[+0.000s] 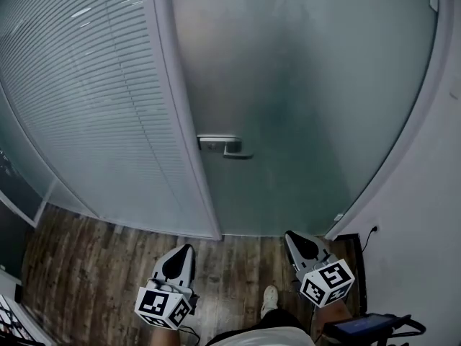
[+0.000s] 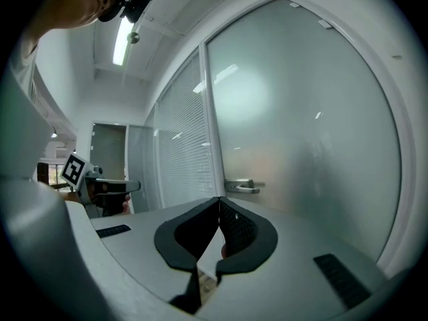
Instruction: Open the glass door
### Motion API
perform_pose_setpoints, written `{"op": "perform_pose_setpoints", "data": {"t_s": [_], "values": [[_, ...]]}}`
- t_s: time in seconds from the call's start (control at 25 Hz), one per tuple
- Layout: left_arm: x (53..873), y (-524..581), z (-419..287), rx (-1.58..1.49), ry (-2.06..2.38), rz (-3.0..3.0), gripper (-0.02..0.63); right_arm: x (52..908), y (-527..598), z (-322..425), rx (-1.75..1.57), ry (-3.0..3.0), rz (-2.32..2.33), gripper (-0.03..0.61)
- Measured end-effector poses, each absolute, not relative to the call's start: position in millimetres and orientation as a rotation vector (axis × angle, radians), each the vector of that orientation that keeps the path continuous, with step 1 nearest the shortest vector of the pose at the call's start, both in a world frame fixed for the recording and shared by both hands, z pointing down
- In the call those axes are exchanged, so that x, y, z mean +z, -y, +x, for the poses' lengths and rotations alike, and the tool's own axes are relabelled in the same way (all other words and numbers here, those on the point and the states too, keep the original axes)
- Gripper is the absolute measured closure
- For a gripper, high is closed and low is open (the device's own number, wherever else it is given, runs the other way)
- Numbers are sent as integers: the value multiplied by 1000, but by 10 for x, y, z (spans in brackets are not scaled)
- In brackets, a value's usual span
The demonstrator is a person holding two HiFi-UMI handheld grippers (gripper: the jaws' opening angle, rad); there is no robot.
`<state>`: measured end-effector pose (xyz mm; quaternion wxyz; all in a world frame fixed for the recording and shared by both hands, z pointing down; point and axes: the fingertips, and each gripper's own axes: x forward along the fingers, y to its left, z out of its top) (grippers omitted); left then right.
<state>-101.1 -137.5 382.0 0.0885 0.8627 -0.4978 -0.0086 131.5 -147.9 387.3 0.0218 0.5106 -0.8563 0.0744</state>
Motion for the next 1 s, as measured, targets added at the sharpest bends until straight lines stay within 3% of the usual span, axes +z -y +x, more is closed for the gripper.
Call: {"op": "perform_pose_setpoints", "data": {"t_s": [0.44,1.0], "values": [[3689,2411,-174,15,1562,2551,615,3780,2737,2135,236,2728,1512,577],[3785,3275,34,62,1445,2618,615,3902,3390,2288,255,2693,1598,577]]}}
